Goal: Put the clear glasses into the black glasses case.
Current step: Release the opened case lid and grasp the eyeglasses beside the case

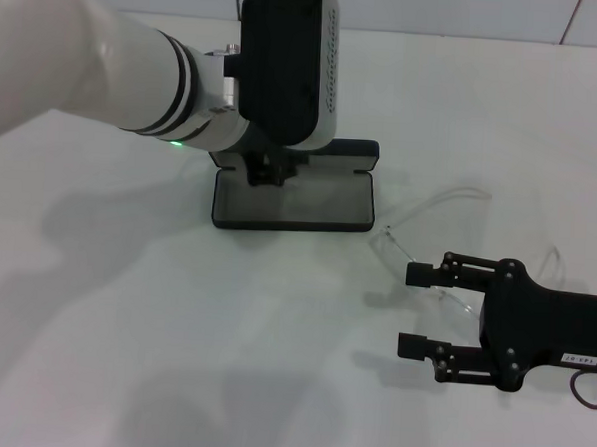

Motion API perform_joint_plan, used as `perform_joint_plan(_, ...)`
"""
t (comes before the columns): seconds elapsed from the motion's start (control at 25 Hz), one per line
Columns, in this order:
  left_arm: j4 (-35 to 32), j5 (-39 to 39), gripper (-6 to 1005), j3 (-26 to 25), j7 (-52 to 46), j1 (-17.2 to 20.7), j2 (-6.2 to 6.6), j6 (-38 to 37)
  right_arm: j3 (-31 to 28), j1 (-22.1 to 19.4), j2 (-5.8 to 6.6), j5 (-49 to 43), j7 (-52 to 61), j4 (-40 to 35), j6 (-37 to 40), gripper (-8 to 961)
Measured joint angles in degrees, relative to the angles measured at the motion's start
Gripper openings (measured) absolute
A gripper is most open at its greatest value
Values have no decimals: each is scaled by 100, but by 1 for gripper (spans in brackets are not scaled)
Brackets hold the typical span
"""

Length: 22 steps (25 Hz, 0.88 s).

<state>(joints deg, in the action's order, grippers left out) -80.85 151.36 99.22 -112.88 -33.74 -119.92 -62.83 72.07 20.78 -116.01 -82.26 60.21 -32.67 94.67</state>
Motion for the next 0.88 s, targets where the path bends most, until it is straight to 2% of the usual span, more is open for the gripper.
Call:
perform_joint_plan(0.16,-378,-424,298,-218,-102,188,2,6,-27,-3,0,4,0,3,7,703)
perform_joint_plan(0.28,-906,-1538,298,-728,64,547,33,-144,-47,-25,22,9,74,5,-6,703)
perform_joint_plan(0.4,-1222,-3049,299,-1420,738,1085,47,-516,-196,-31,71,-25,595,-72,-61,702)
perform_joint_plan(0.48,-1215,-4316,299,-1949,1425,1527,46,-1033,-331,-7,137,-158,1333,-293,-238,702)
perform_joint_plan(0.6,-563,-6351,299,-2660,2804,2177,30,-2169,-501,11,297,-335,2447,-838,-439,702)
perform_joint_plan(0.68,99,-7382,300,-2837,3502,2454,33,-2617,-591,26,386,-456,3040,-1266,-451,701)
perform_joint_plan(0.8,1120,-8278,300,-2930,4239,2705,74,-3137,-652,164,524,-1009,4154,-2277,-398,701)
perform_joint_plan(0.88,1628,-8314,300,-3081,4356,2736,64,-3235,-662,392,577,-1573,4893,-2798,-364,689)
